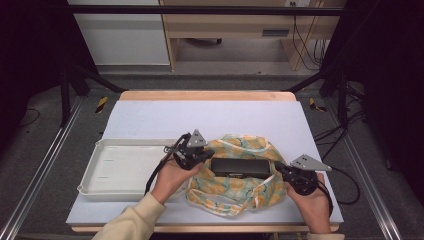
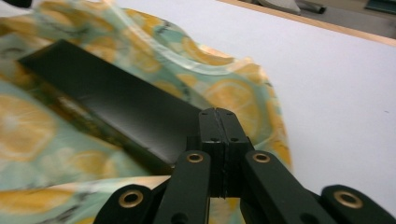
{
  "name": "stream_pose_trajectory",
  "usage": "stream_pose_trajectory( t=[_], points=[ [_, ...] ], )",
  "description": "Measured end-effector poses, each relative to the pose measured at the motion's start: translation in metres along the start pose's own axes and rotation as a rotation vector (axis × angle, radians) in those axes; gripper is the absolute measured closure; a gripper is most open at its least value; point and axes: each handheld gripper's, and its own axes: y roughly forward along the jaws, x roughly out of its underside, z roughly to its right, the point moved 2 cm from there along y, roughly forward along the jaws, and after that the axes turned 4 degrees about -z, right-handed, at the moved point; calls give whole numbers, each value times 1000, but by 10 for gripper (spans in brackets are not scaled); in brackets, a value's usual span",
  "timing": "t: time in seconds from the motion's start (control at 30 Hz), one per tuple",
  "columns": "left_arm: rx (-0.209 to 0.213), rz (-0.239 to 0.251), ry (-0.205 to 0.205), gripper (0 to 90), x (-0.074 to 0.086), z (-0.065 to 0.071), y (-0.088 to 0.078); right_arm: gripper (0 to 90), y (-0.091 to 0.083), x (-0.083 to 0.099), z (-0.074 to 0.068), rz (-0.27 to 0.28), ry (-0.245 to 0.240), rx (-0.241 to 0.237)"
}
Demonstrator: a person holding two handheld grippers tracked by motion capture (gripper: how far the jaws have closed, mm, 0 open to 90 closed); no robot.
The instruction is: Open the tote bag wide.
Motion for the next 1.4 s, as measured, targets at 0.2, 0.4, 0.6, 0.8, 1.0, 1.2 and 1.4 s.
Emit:
stream_pose_trajectory(
  t=[0.2,0.4,0.6,0.8,1.0,1.2,1.4],
  points=[
    [78,-35,32,900,23,31,8,900,-1,9,-20,-39,-54,-53],
    [84,-142,63,900,47,40,28,900,12,26,-28,-175,-91,-89],
    [93,-151,64,900,53,43,31,900,16,28,-30,-212,-93,-100],
    [85,-91,33,900,45,39,20,900,5,7,-30,-145,-108,-103],
    [87,-11,-26,900,38,29,-2,887,1,-13,-26,-130,-125,-109],
    [21,30,-71,812,38,5,-26,781,6,-40,-15,-166,-158,-140],
    [-81,24,-86,512,46,-14,-39,543,22,-48,-10,-237,-182,-162]
  ],
)
